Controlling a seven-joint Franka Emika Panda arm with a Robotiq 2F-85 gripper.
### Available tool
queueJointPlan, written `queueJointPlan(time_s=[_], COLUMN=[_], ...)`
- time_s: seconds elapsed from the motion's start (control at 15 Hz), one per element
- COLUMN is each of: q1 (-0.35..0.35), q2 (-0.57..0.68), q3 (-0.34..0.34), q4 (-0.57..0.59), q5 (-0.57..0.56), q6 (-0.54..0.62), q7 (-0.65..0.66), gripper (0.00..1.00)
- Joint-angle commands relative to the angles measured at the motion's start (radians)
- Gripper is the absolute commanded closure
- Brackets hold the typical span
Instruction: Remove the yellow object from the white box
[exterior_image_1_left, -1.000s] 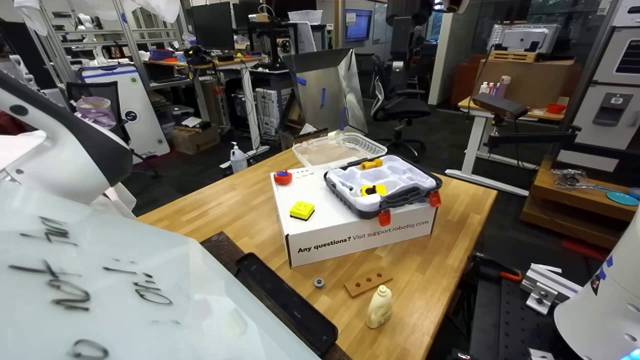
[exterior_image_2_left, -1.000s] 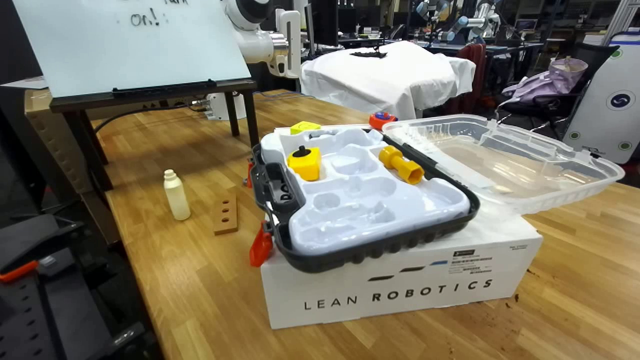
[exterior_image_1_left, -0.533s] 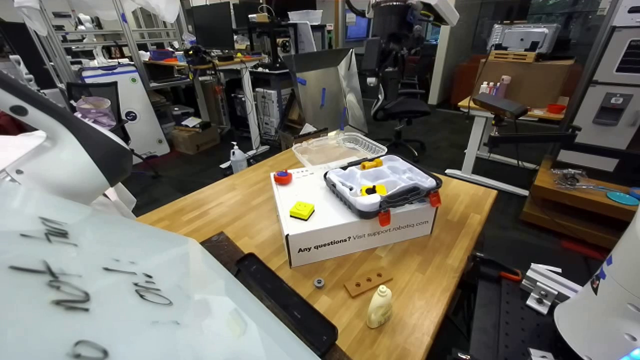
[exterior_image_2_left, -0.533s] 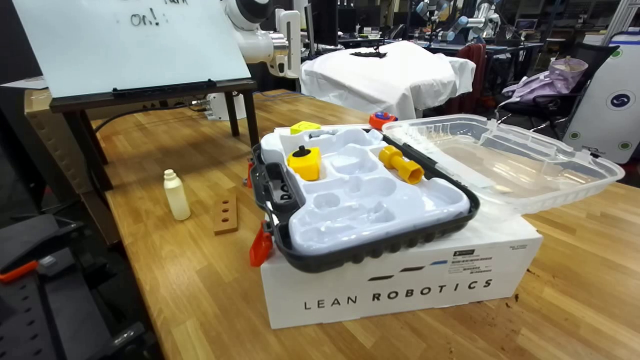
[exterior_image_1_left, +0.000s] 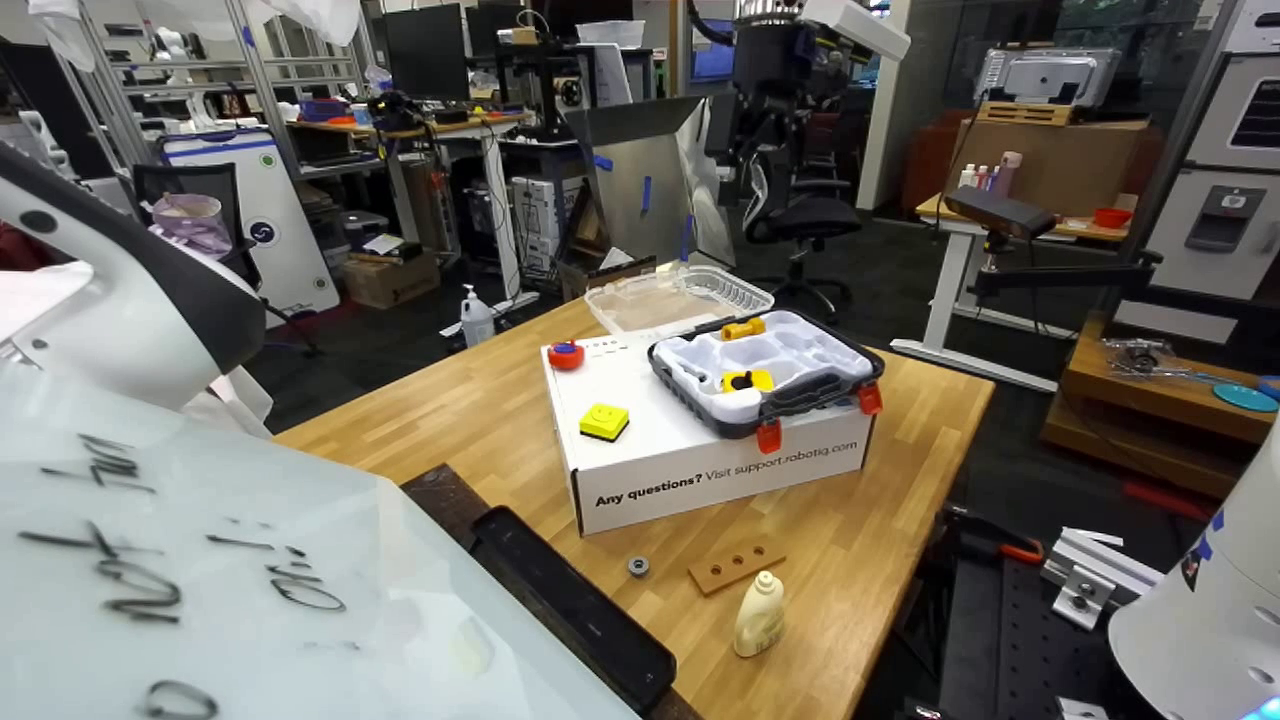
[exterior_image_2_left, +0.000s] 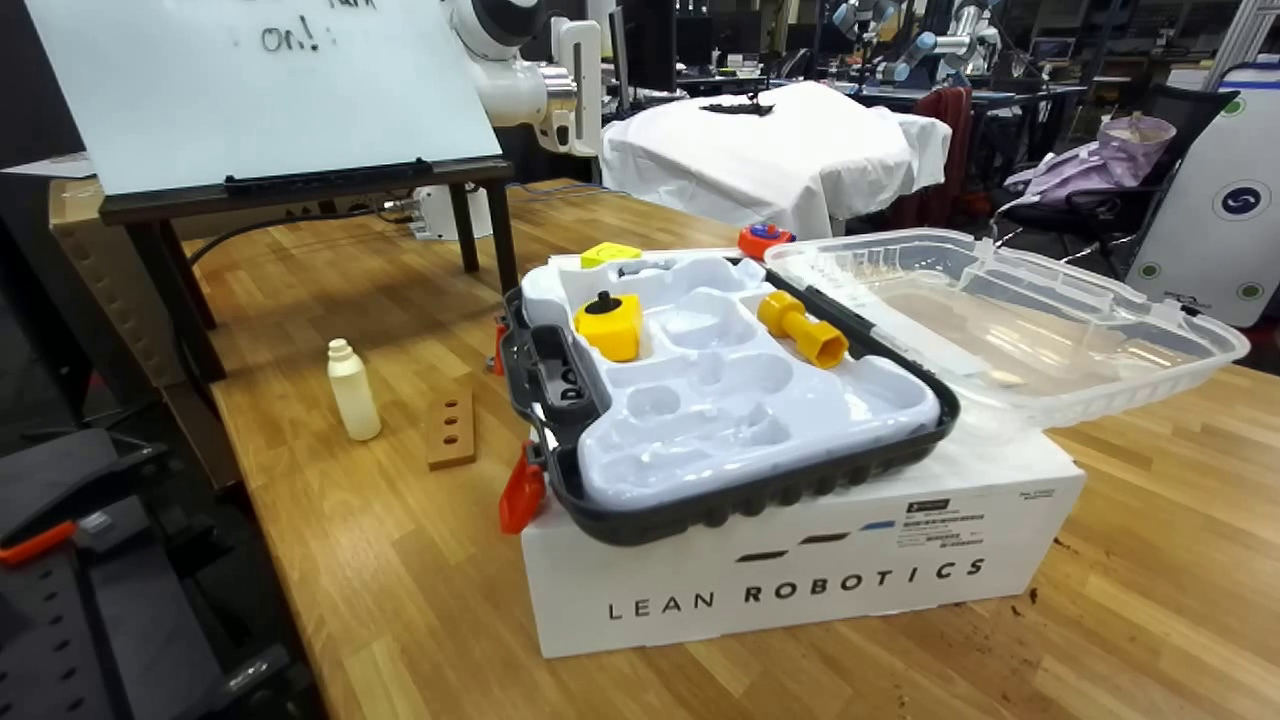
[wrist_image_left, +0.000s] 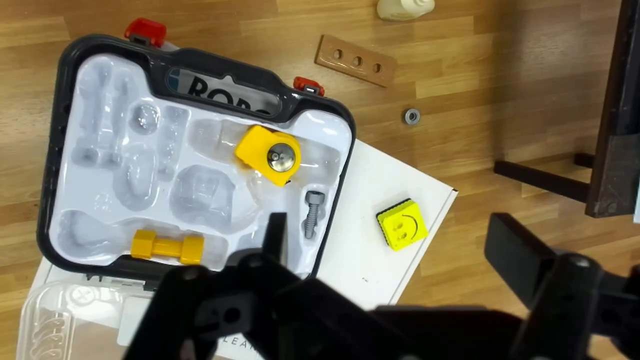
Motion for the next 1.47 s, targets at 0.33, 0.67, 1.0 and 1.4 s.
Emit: queueJointPlan(time_s=[0.33,0.67,1.0,1.4], q1=[-0.027,-0.066,-0.095,-0.095], q2=[0.025,0.038,0.051,0.055], q3=[0.007,0.012,0.011,0.015], q4=[0.028,0.015,0.0,-0.001], q5=[0.104,0.074,0.04,0.039], q6=[-0.071,0.019,0.128,0.137], q7=[-0.034,-0.003,0.026,0.03], gripper=[0.0,0.0,0.0,0.0])
